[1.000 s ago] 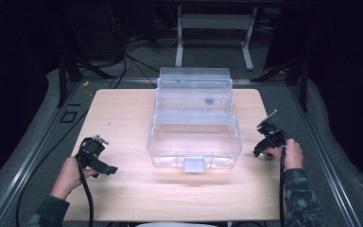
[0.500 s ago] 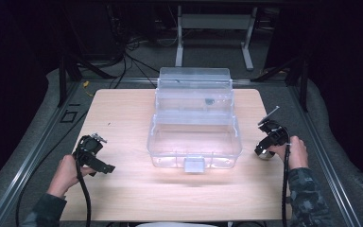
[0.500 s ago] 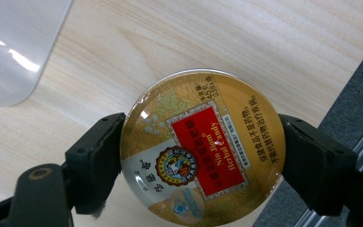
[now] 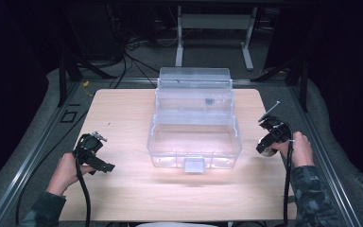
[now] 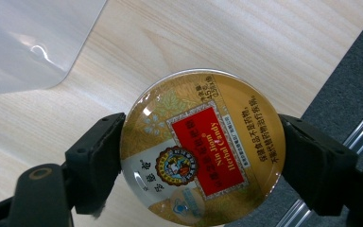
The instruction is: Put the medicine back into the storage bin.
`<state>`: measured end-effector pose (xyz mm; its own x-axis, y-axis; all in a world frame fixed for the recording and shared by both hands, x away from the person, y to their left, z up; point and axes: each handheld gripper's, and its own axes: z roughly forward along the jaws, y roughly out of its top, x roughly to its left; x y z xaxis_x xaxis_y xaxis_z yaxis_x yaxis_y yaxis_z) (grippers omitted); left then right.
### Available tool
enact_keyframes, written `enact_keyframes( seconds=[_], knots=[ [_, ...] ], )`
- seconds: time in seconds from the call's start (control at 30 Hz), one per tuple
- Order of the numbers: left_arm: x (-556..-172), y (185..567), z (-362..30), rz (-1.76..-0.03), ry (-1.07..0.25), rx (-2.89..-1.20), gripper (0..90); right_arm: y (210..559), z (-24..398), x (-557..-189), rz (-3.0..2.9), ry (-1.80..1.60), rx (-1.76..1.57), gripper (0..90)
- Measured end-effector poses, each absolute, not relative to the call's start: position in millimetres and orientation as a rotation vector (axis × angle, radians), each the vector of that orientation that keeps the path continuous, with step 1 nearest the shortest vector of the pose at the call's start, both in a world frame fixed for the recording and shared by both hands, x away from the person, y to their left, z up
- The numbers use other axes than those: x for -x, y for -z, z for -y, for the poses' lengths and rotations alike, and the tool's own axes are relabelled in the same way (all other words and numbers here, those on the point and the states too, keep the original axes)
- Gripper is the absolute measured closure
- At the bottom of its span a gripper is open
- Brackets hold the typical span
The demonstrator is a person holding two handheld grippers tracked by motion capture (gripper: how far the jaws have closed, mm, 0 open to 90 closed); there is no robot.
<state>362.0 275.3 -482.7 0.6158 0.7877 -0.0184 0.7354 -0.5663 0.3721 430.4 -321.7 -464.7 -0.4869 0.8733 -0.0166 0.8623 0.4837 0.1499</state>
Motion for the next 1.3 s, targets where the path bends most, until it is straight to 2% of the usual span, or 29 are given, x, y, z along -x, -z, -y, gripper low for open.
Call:
enact_keyframes(
  seconds=[1.3],
  knots=[
    [-363,484,-272,-1.193,-0.213,-2.523,2.0,409,295,-419,-2.657,-0.164,-1.402,19.8]
  ],
)
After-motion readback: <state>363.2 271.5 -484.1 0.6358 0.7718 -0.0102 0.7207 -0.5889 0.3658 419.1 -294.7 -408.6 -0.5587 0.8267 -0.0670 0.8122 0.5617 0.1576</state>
